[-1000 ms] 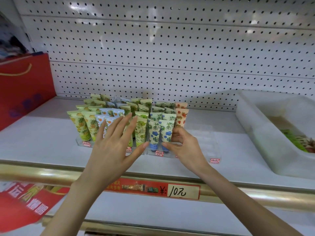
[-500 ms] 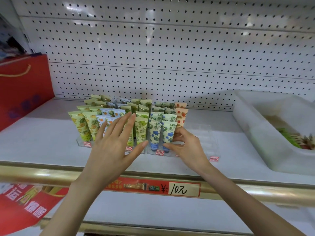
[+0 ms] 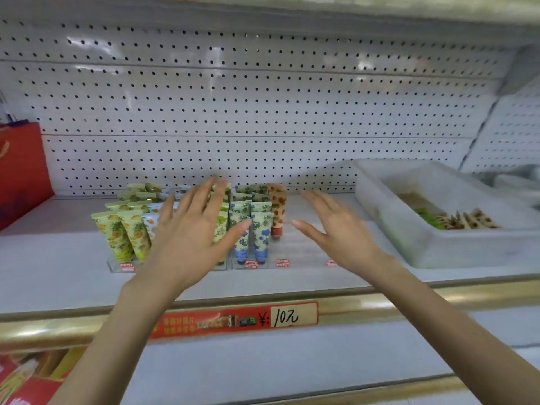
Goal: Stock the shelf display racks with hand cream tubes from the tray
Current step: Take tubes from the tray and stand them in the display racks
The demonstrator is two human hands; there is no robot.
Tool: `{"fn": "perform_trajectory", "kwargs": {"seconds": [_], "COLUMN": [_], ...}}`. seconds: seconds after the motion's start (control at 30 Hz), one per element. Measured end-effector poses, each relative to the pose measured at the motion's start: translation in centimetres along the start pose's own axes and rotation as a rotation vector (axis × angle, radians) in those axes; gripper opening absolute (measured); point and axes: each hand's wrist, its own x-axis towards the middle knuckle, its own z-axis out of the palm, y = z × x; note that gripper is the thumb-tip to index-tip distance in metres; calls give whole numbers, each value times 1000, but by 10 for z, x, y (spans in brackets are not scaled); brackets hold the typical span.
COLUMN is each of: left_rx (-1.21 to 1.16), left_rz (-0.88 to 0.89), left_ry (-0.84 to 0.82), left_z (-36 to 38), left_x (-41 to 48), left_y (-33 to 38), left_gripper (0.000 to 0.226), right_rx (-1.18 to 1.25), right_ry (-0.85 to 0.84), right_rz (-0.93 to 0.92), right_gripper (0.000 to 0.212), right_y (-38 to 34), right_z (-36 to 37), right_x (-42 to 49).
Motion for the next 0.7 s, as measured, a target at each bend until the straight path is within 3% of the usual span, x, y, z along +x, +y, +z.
{"fn": "perform_trajectory", "kwargs": {"seconds": [0.13,0.23,0.43,0.57,0.7], "left_rx": [35,53,86,90,61], "left_rz": [45,74,126,123,92], "left_ry": [-13,-4,-56,-53,-78], "left_z": [-8,-9,6,16,29], "left_x": [21,33,44,51,57], "left_y": [13,31,84,123,166], "left_gripper": [89,93,98,99,98], "right_rx": [-239,-353,-377,-357,-276], "right_ry": [29,28,-50,-62,-62], "right_rz": [9,54,169,208,249], "right_gripper": [83,85,103,69,68], "right_y": [29,51,98,135,179], "right_z": [-31,-48,-59,-72,-88], "right_x": [-1,-9,-37,-57,-73]}}
